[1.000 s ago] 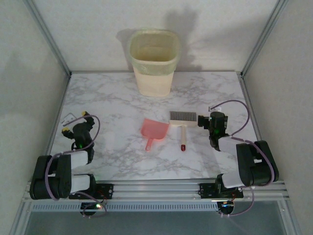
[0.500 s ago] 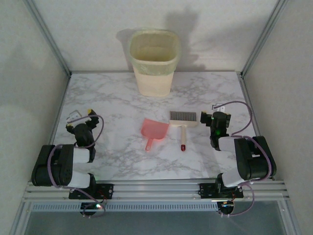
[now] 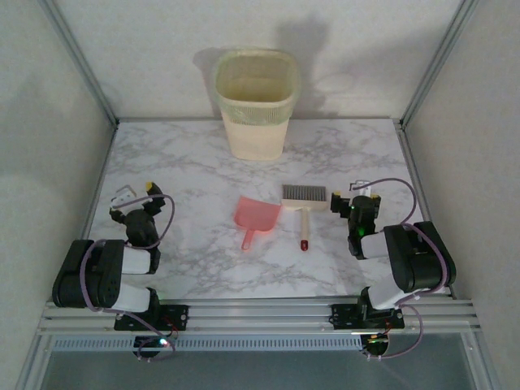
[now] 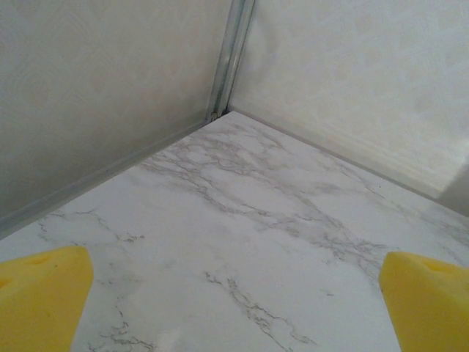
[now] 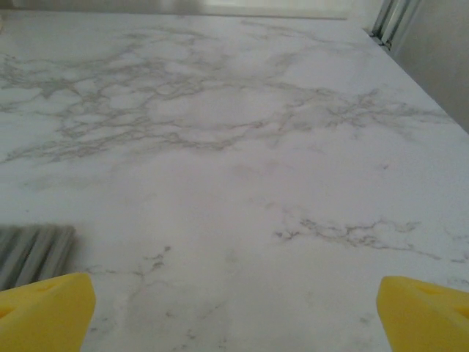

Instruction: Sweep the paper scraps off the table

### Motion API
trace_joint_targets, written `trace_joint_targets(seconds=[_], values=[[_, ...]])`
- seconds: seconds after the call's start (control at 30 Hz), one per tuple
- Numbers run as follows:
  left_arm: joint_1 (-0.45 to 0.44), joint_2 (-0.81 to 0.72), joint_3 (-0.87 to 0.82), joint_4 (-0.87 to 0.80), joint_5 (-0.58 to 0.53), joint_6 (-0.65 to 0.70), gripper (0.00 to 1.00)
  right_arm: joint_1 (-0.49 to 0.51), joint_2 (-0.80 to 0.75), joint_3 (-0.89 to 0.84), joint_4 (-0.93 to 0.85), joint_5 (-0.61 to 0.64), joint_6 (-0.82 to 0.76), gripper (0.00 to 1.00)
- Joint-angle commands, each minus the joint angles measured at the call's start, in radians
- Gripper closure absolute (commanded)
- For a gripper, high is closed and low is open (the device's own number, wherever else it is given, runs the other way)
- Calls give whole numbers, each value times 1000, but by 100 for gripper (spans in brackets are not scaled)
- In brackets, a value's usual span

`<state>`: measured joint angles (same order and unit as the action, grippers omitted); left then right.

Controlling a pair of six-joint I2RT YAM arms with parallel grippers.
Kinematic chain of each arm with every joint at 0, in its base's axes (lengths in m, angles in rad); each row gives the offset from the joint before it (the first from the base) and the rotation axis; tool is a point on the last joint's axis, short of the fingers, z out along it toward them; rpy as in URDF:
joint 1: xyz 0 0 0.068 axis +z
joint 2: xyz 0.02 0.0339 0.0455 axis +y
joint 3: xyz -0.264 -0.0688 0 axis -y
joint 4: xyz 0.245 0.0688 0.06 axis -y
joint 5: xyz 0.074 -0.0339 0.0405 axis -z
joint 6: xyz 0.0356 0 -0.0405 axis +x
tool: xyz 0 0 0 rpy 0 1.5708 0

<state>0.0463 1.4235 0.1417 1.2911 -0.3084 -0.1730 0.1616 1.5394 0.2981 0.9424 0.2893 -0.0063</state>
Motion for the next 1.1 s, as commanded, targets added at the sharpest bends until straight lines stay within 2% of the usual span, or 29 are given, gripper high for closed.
trace_joint_targets(seconds=[0.0, 0.07, 0.1, 0.13, 0.23, 0.8, 1.07], values=[[-13, 27, 4, 71, 64, 56, 0, -5, 4, 20, 40, -17, -14, 1], [-23, 105, -21, 195, 114, 91, 0, -14, 2, 39, 3, -32, -5, 1], [-23, 130, -5, 193, 103, 92, 0, -22, 3, 52, -27, -44, 1, 1], [-20, 97, 32, 75, 106, 78, 0, -32, 1, 64, -50, -57, 7, 1], [-20, 108, 62, 29, 123, 88, 0, -59, 1, 83, -93, -83, 32, 1], [-20, 112, 62, 40, 126, 91, 0, -59, 1, 84, -91, -83, 31, 1], [-19, 112, 71, 24, 170, 106, 1, -59, 1, 84, -91, -84, 31, 1]])
